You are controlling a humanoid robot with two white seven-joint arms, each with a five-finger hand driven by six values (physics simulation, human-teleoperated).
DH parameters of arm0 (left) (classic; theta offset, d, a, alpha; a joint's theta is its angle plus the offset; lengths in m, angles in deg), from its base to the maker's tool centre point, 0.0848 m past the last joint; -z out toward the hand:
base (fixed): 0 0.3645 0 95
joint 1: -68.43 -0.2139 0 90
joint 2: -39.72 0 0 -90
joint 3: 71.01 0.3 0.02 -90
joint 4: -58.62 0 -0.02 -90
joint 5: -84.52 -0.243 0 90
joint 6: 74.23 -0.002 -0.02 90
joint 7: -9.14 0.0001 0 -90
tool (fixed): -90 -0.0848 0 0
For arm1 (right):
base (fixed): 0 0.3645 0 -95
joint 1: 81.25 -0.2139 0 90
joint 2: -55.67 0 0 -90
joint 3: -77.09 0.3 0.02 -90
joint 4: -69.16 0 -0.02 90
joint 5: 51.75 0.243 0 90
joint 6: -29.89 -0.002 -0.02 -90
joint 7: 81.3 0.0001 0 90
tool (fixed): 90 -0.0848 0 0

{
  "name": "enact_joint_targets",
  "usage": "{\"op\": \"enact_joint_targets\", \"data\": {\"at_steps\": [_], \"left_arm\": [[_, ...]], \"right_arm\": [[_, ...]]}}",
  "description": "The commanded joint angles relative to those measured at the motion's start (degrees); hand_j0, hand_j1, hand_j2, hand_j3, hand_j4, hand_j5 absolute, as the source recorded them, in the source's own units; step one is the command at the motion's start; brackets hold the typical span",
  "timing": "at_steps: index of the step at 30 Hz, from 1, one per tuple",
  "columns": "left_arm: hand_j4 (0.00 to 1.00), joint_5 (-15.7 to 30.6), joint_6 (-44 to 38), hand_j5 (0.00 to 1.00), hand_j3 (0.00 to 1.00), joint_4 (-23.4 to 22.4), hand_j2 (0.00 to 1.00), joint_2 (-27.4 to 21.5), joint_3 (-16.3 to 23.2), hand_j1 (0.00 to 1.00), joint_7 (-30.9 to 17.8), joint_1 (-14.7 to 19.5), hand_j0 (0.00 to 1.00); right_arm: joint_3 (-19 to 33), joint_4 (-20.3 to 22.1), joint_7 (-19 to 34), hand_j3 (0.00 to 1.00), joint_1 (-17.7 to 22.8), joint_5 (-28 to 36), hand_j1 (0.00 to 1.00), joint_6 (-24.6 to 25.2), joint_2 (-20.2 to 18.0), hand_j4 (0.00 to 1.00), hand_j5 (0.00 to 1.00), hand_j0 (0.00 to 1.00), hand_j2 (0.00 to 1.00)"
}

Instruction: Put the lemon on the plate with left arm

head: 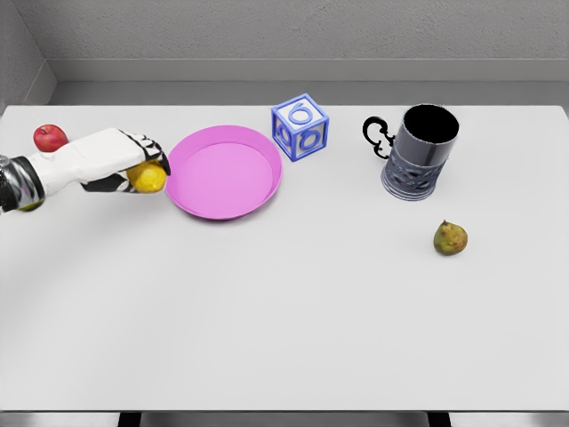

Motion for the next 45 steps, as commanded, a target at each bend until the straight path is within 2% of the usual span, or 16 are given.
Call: {"op": "enact_joint_targets", "data": {"at_steps": [1, 9, 12, 14, 19, 20, 21, 22, 23, 26, 31, 34, 35, 37, 39, 45], "left_arm": [[0.49, 0.39, -0.13, 0.49, 0.49, 0.04, 0.49, 2.21, 0.27, 0.49, 0.04, 0.09, 0.49], [0.47, 1.54, -0.13, 0.47, 0.47, -0.14, 0.47, 6.51, 0.09, 0.47, 0.04, 1.14, 0.47], [0.48, 1.18, -0.13, 0.48, 0.48, -3.12, 0.48, 8.36, 0.27, 0.48, 0.04, 2.37, 0.48], [0.48, 1.1, -0.13, 0.48, 0.48, -7.96, 0.48, 10.38, 0.36, 0.48, 0.04, 4.04, 0.48], [0.51, 0.66, -0.13, 0.51, 0.51, -9.45, 0.51, 13.63, 1.06, 0.51, -1.63, 4.57, 0.51], [0.59, 0.66, -0.13, 0.59, 0.59, -9.37, 0.59, 13.99, 1.41, 0.59, -1.54, 4.66, 0.59], [0.62, 0.66, -0.13, 0.62, 0.62, -9.19, 0.62, 14.43, 1.5, 0.62, -1.63, 4.66, 0.62], [0.84, 0.66, -0.13, 0.84, 0.84, -9.28, 0.84, 14.51, 1.68, 0.84, -1.54, 5.01, 0.84], [1.0, 0.66, -0.13, 1.0, 1.0, -9.28, 1.0, 14.43, 1.68, 1.0, -1.54, 5.45, 1.0], [1.0, 0.57, -0.13, 1.0, 1.0, -9.54, 1.0, 14.16, 1.33, 1.0, -1.63, 6.15, 1.0], [1.0, 0.57, -0.13, 1.0, 1.0, -11.3, 1.0, 11.62, 0.19, 1.0, -1.63, 7.21, 1.0], [1.0, 1.8, -0.13, 1.0, 1.0, -10.86, 1.0, 6.17, -4.47, 1.0, -1.37, 6.77, 1.0], [1.0, 3.11, -0.13, 1.0, 1.0, -10.77, 1.0, 4.15, -6.49, 1.0, -1.37, 6.24, 1.0], [1.0, 6.98, -0.13, 1.0, 1.0, -10.77, 1.0, 0.1, -6.85, 1.0, -1.37, 4.75, 1.0], [1.0, 11.2, -0.13, 1.0, 1.0, -10.77, 1.0, -3.67, -8.78, 1.0, -1.37, 1.68, 1.0], [1.0, 15.42, -0.13, 1.0, 1.0, -6.38, 1.0, -4.56, -9.57, 1.0, -1.54, 0.18, 1.0]], "right_arm": [[-0.01, 0.0, 0.0, 1.0, 0.0, 0.03, 1.0, 0.0, 0.0, 1.0, 1.0, 1.0, 1.0], [-0.01, 0.0, 0.0, 1.0, 0.0, 0.03, 1.0, 0.0, 0.0, 1.0, 1.0, 1.0, 1.0], [0.08, 0.0, 0.0, 1.0, 0.0, 0.03, 1.0, 0.0, 0.0, 1.0, 1.0, 1.0, 1.0], [-0.01, 0.0, 0.0, 1.0, 0.0, 0.03, 1.0, 0.0, 0.0, 1.0, 1.0, 1.0, 1.0], [-0.01, 0.0, 0.0, 1.0, 0.0, 0.03, 1.0, 0.0, 0.0, 1.0, 1.0, 1.0, 1.0], [-0.01, 0.0, 0.0, 1.0, 0.0, 0.03, 1.0, 0.0, 0.0, 1.0, 1.0, 1.0, 1.0], [0.08, 0.0, 0.0, 1.0, 0.0, 0.03, 1.0, 0.0, 0.0, 1.0, 1.0, 1.0, 1.0], [-0.01, 0.0, 0.0, 1.0, 0.0, 0.03, 1.0, 0.0, 0.0, 1.0, 1.0, 1.0, 1.0], [-0.01, 0.0, 0.0, 1.0, 0.0, 0.03, 1.0, 0.0, 0.0, 1.0, 1.0, 1.0, 1.0], [-0.01, 0.0, 0.0, 1.0, 0.0, 0.03, 1.0, 0.0, 0.0, 1.0, 1.0, 1.0, 1.0], [-0.01, 0.0, 0.0, 1.0, 0.0, 0.03, 1.0, 0.0, 0.0, 1.0, 1.0, 1.0, 1.0], [0.08, 0.0, 0.0, 1.0, 0.0, 0.03, 1.0, 0.0, 0.0, 1.0, 1.0, 1.0, 1.0], [-0.01, 0.0, 0.0, 1.0, 0.0, 0.03, 1.0, 0.0, 0.0, 1.0, 1.0, 1.0, 1.0], [-0.01, 0.0, 0.0, 1.0, 0.0, 0.03, 1.0, 0.0, 0.0, 1.0, 1.0, 1.0, 1.0], [-0.01, 0.0, 0.0, 1.0, 0.0, 0.03, 1.0, 0.0, 0.0, 1.0, 1.0, 1.0, 1.0], [-0.01, 0.0, 0.0, 1.0, 0.0, 0.03, 1.0, 0.0, 0.0, 1.0, 1.0, 1.0, 1.0]]}}
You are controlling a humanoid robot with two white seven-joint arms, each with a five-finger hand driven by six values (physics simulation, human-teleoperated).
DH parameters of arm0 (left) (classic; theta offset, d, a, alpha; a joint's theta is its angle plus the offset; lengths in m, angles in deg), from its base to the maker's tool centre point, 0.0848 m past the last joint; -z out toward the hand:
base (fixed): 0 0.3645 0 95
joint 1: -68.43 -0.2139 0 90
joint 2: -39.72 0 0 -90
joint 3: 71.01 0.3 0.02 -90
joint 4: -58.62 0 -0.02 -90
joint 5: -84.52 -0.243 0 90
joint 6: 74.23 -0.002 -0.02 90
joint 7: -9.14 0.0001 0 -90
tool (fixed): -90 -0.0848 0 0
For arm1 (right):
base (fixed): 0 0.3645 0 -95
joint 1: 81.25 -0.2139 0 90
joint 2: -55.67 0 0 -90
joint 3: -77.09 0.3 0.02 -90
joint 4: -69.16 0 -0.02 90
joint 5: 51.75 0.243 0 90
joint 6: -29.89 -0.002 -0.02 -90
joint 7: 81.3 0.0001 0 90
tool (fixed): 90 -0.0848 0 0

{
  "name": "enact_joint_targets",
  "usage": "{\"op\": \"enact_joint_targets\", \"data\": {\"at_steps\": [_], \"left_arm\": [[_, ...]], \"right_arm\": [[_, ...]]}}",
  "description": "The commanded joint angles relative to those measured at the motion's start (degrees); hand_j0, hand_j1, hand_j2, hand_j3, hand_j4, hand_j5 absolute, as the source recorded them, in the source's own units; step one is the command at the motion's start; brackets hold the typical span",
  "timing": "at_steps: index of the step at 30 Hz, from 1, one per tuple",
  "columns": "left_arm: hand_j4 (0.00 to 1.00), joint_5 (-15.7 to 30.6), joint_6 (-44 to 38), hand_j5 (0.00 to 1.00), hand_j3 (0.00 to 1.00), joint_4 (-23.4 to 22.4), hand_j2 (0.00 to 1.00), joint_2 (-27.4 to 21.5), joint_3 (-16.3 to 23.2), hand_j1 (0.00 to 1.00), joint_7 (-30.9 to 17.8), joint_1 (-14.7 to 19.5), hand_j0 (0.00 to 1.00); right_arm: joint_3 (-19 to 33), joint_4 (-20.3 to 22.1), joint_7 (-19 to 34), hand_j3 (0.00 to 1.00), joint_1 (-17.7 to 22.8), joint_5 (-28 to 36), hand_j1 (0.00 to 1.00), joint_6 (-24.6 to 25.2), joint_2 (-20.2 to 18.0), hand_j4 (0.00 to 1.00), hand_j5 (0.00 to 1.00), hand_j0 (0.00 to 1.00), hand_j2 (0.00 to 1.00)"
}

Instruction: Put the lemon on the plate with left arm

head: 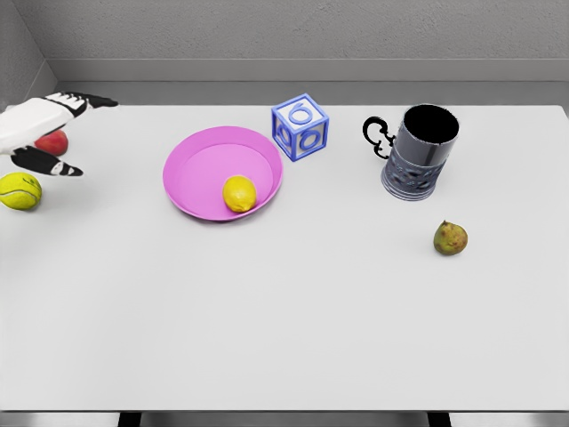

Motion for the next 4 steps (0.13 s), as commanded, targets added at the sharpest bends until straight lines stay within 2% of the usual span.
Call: {"op": "enact_joint_targets", "data": {"at_steps": [1, 3, 4], "left_arm": [[1.0, 2.21, -0.15, 1.0, 1.0, 2.15, 1.0, -0.68, -0.34, 1.0, -0.11, 0.0, 1.0], [1.0, 2.21, -0.15, 1.0, 1.0, 4.35, 1.0, -0.51, 0.01, 1.0, -0.11, -0.44, 1.0], [1.0, 2.12, -0.15, 1.0, 1.0, 5.76, 1.0, -0.6, -0.17, 1.0, -0.2, -2.11, 1.0]], "right_arm": [[-0.01, 0.0, 0.0, 1.0, 0.0, 0.03, 1.0, 0.0, 0.0, 1.0, 1.0, 1.0, 1.0], [-0.01, 0.0, 0.0, 1.0, 0.0, 0.03, 1.0, 0.0, 0.0, 1.0, 1.0, 1.0, 1.0], [-0.01, 0.0, 0.0, 1.0, 0.0, 0.03, 1.0, 0.0, 0.0, 1.0, 1.0, 1.0, 1.0]]}}
